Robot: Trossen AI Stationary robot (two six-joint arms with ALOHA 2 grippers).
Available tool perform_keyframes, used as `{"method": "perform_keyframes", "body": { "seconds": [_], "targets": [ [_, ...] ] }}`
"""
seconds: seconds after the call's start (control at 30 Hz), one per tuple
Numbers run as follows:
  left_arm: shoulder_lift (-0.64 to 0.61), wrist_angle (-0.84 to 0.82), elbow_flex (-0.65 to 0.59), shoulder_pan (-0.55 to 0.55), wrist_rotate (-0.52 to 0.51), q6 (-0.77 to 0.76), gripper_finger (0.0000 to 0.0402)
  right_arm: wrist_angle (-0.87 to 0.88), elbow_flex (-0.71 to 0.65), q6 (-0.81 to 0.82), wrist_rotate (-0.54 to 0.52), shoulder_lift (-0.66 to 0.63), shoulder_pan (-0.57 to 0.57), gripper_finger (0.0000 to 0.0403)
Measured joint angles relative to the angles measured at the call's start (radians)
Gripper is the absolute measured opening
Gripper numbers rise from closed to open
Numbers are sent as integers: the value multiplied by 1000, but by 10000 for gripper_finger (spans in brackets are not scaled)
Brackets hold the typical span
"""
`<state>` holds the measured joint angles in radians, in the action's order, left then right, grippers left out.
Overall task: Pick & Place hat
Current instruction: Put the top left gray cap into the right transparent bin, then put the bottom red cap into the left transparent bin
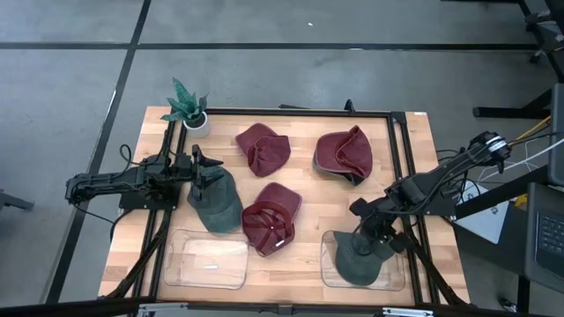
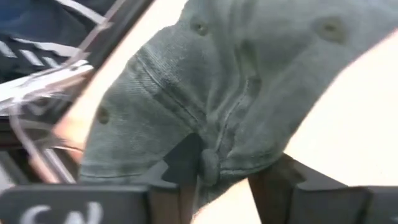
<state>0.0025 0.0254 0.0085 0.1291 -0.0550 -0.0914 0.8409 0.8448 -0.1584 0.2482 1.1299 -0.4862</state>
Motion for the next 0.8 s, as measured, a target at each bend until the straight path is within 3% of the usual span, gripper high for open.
{"method": "perform_keyframes", "body": {
  "seconds": [0.17, 0.37, 0.8],
  "targets": [
    [0, 0, 0, 0, 0, 0, 210, 31, 0, -7, -74, -37, 0, 189],
    [0, 0, 0, 0, 0, 0, 210, 95, 0, -2, -80, -81, 0, 227],
    [0, 0, 0, 0, 0, 0, 210, 175, 55, 117, -362, -172, 0, 240]
  ]
}}
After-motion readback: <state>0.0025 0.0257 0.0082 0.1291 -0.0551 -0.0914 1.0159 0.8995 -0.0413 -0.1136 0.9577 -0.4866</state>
